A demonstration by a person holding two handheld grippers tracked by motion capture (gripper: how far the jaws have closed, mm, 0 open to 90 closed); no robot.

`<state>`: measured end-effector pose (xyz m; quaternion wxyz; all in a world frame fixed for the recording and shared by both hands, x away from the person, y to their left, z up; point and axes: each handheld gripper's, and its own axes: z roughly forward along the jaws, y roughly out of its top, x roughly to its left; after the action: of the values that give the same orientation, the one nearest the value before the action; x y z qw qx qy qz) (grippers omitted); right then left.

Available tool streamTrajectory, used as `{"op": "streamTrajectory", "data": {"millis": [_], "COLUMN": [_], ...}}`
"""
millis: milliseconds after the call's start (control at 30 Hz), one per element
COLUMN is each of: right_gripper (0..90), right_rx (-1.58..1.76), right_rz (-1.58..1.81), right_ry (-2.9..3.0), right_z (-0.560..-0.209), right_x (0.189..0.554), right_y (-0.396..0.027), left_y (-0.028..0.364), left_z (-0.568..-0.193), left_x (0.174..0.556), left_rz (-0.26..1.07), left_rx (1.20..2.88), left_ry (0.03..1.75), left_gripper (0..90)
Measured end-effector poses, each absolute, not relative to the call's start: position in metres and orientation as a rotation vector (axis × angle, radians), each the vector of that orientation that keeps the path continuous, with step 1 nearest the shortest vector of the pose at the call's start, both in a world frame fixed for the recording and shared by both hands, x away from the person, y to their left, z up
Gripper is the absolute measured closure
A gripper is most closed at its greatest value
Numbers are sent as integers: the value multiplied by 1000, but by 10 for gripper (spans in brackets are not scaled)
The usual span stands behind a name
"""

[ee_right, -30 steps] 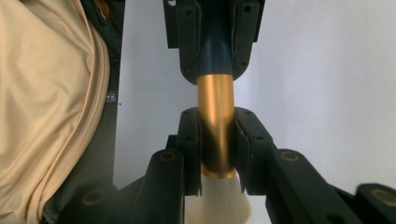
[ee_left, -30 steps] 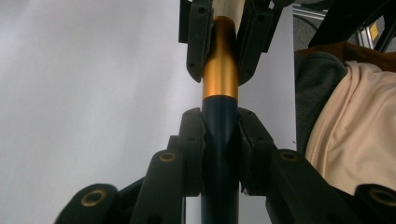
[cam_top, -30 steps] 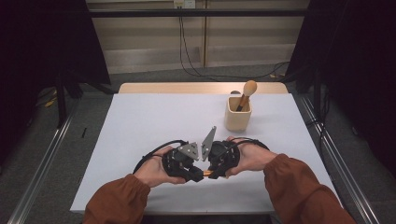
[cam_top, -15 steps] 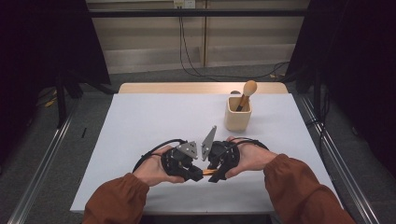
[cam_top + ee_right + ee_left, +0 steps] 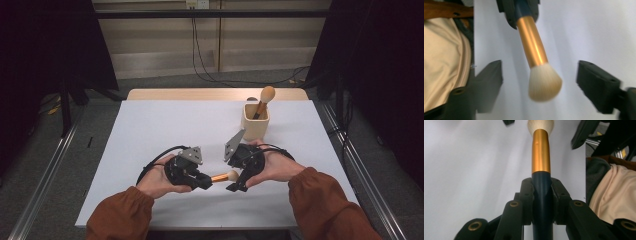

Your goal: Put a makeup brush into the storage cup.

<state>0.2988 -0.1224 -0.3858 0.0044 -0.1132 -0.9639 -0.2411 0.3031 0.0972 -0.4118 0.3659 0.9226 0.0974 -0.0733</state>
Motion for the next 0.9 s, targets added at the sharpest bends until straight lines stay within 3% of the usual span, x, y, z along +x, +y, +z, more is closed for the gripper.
{"op": "streamTrajectory", "data": {"millis": [900], "right_gripper": [99], "right_rx": [-687], "right_rz": [-957], "right_ry": [-2934], "right_z": [-396], "right_x": [292], "right_y": [-168], "left_y": [142], "left_z": [-417], "left_x": [304], "left_rz": [-130], "left_rx": [2190], "left_ry": [465], "left_gripper": [747]}}
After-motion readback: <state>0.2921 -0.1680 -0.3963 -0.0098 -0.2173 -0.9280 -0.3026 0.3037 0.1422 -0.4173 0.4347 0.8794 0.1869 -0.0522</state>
